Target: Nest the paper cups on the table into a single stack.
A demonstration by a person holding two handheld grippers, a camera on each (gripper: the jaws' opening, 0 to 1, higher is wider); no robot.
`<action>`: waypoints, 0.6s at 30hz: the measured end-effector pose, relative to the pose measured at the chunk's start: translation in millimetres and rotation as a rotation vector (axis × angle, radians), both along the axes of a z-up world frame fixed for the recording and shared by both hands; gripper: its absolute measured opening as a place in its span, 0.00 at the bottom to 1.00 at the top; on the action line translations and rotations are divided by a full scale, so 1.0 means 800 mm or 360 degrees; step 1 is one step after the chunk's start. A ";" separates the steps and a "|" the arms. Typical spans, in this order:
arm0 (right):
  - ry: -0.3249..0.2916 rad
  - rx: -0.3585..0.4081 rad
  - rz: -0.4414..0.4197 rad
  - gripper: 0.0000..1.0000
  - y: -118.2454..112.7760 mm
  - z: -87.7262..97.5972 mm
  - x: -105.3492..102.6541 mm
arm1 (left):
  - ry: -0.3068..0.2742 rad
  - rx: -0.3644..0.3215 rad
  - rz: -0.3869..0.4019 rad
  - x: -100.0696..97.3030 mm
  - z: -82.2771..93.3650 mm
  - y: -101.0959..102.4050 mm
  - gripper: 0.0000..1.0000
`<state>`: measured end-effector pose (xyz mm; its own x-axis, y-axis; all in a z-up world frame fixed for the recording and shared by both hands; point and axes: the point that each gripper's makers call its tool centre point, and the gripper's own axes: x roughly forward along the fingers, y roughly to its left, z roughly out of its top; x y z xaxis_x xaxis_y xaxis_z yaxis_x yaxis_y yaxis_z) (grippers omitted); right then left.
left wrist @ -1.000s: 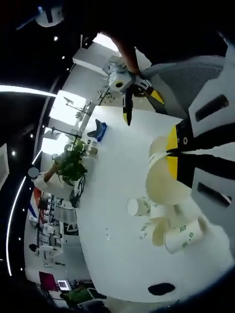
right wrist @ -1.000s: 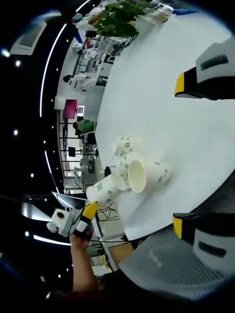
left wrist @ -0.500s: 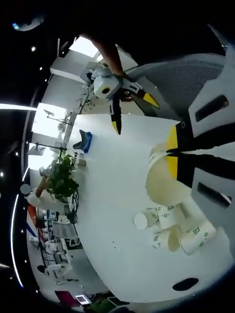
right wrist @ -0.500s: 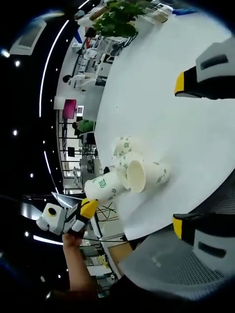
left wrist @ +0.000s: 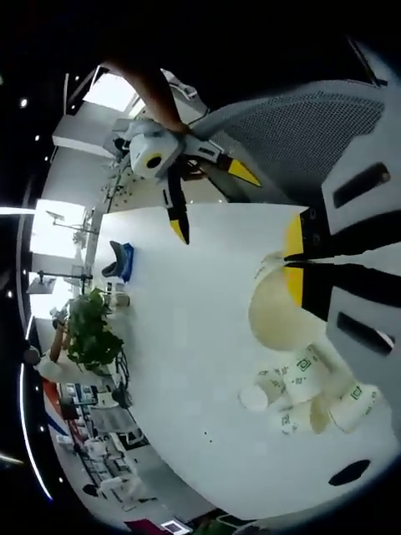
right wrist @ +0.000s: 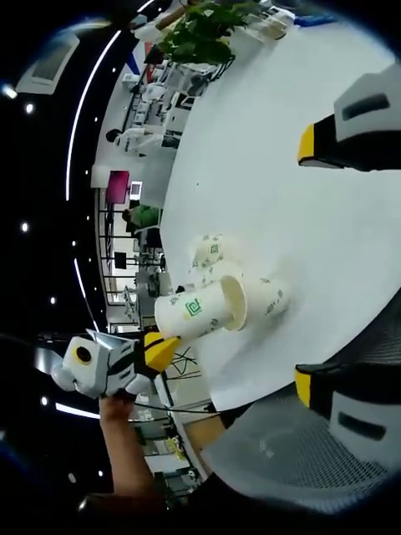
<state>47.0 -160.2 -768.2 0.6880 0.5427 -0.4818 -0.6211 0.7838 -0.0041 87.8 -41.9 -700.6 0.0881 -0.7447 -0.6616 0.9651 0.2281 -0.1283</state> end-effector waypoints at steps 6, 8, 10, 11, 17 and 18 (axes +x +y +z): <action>0.0002 0.0001 -0.0001 0.98 0.001 0.001 0.000 | -0.0024 0.0110 -0.0057 0.004 -0.014 0.002 0.00; 0.0003 -0.0001 -0.0002 0.97 0.001 0.001 -0.001 | -0.0033 0.0139 -0.0080 0.005 -0.018 0.000 0.00; 0.0005 0.0000 -0.0002 0.97 0.000 0.000 0.000 | -0.0042 0.0175 -0.0106 0.003 -0.021 -0.004 0.00; 0.0004 0.0000 -0.0003 0.97 0.000 0.000 0.000 | -0.0047 0.0194 -0.0123 0.004 -0.025 -0.005 0.00; 0.0009 -0.0001 -0.0006 0.97 -0.001 -0.001 0.000 | -0.0053 0.0225 -0.0169 0.004 -0.030 -0.013 0.00; 0.0009 -0.0002 -0.0005 0.97 -0.001 -0.001 0.000 | -0.0056 0.0238 -0.0180 0.005 -0.032 -0.014 0.00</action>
<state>46.7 -160.7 -768.9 0.6871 0.5399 -0.4862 -0.6185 0.7858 -0.0016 92.0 -52.9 -726.3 0.0341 -0.6449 -0.7635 0.9890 0.1318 -0.0671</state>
